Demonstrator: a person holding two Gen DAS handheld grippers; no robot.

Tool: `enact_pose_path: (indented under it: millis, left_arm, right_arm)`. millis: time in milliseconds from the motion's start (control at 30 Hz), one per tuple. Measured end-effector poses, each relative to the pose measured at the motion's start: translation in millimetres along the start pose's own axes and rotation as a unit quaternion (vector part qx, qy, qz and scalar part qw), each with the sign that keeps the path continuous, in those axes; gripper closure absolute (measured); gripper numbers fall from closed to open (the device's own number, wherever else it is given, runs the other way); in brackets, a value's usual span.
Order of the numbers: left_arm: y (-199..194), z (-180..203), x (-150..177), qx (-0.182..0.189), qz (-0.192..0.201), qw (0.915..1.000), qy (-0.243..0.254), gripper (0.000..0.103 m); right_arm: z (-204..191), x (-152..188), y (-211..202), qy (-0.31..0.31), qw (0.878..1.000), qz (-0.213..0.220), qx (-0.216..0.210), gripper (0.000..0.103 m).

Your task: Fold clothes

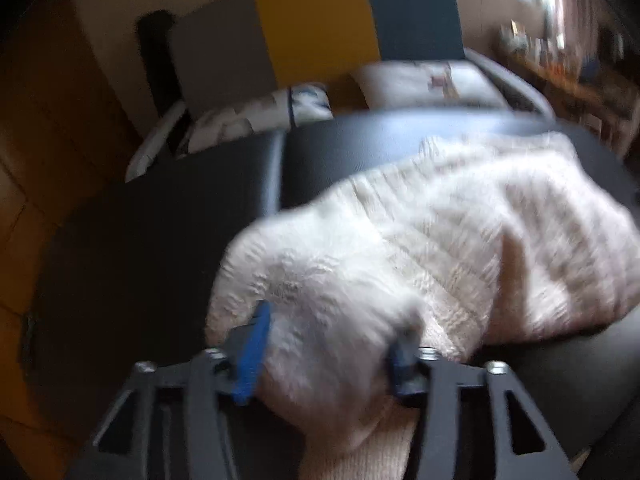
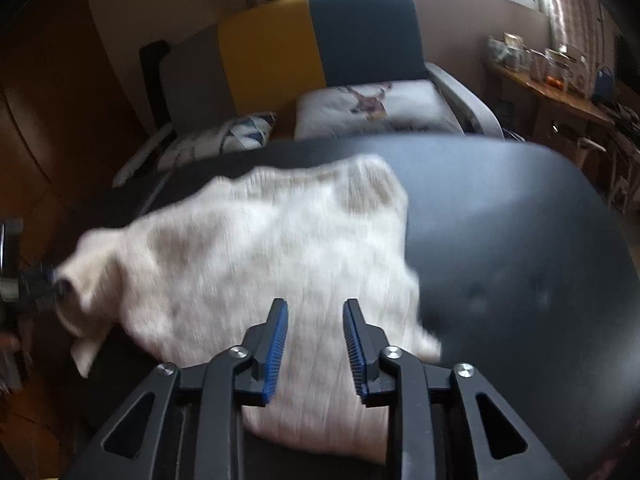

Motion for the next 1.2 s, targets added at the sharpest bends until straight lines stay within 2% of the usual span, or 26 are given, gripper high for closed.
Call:
enact_pose_path:
  millis: [33, 100, 167, 233, 300, 400, 433, 533, 600, 833, 900, 1067, 1100, 1200]
  left_arm:
    - [-12, -4, -5, 0.008, 0.019, 0.9997, -0.013, 0.034]
    - [-37, -15, -25, 0.026, 0.064, 0.9966, -0.044, 0.011]
    - [-61, -27, -54, 0.023, 0.128, 0.9888, -0.072, 0.000]
    - [-69, -35, -79, 0.020, 0.161, 0.9837, -0.077, 0.000]
    - [-55, -34, -102, 0.015, 0.146, 0.9873, -0.060, 0.000]
    - [-5, -22, -122, -0.004, 0.076, 0.9971, 0.003, 0.000]
    - [8, -17, -123, -0.012, 0.056, 0.9980, 0.027, 0.000]
    - [60, 0, -116, -0.027, -0.023, 0.9947, 0.097, 0.000]
    - [89, 7, -105, -0.027, -0.063, 0.9910, 0.115, 0.000]
    - [166, -5, -93, -0.039, -0.141, 0.9860, 0.081, 0.000]
    - [173, -8, -92, -0.029, -0.131, 0.9882, 0.073, 0.000]
    - [179, -12, -89, -0.002, -0.115, 0.9917, 0.058, 0.000]
    - [179, -12, -87, 0.000, -0.109, 0.9925, 0.056, 0.000]
    - [177, -11, -85, 0.001, -0.092, 0.9941, 0.057, 0.000]
  right_arm:
    - [-2, -14, 4, -0.017, 1.000, 0.003, 0.006, 0.069]
    - [-10, -36, 17, -0.057, 0.998, 0.002, 0.024, 0.064]
    - [-18, -52, 35, -0.091, 0.995, -0.014, 0.037, 0.062]
    - [-26, -66, 52, -0.110, 0.993, -0.026, 0.043, 0.062]
    - [-33, -79, 71, -0.125, 0.991, -0.036, 0.040, 0.061]
    - [-44, -93, 98, -0.155, 0.985, -0.054, 0.048, 0.059]
    - [-47, -95, 107, -0.163, 0.984, -0.061, 0.048, 0.059]
    - [-54, -101, 135, -0.184, 0.978, -0.093, 0.042, 0.054]
    - [-53, -103, 149, -0.202, 0.972, -0.109, 0.043, 0.048]
    - [-43, -98, 190, -0.261, 0.950, -0.160, 0.061, 0.030]
    - [-41, -87, 202, -0.269, 0.944, -0.179, 0.061, 0.022]
    - [-27, -80, 213, -0.211, 0.962, -0.169, 0.027, 0.005]
    - [-23, -81, 214, -0.193, 0.966, -0.169, 0.016, 0.004]
    - [-21, -79, 210, -0.201, 0.969, -0.146, 0.018, 0.004]
Point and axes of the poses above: each gripper's, at about its wrist camera, not at the fingertips, and y roughly the way its jaws point, z to its right, x to its underside, the point moved 9 cm from there along y, roughly the way its jaws point, and after that the axes turned 13 degrees about x, right-handed, at the moved point
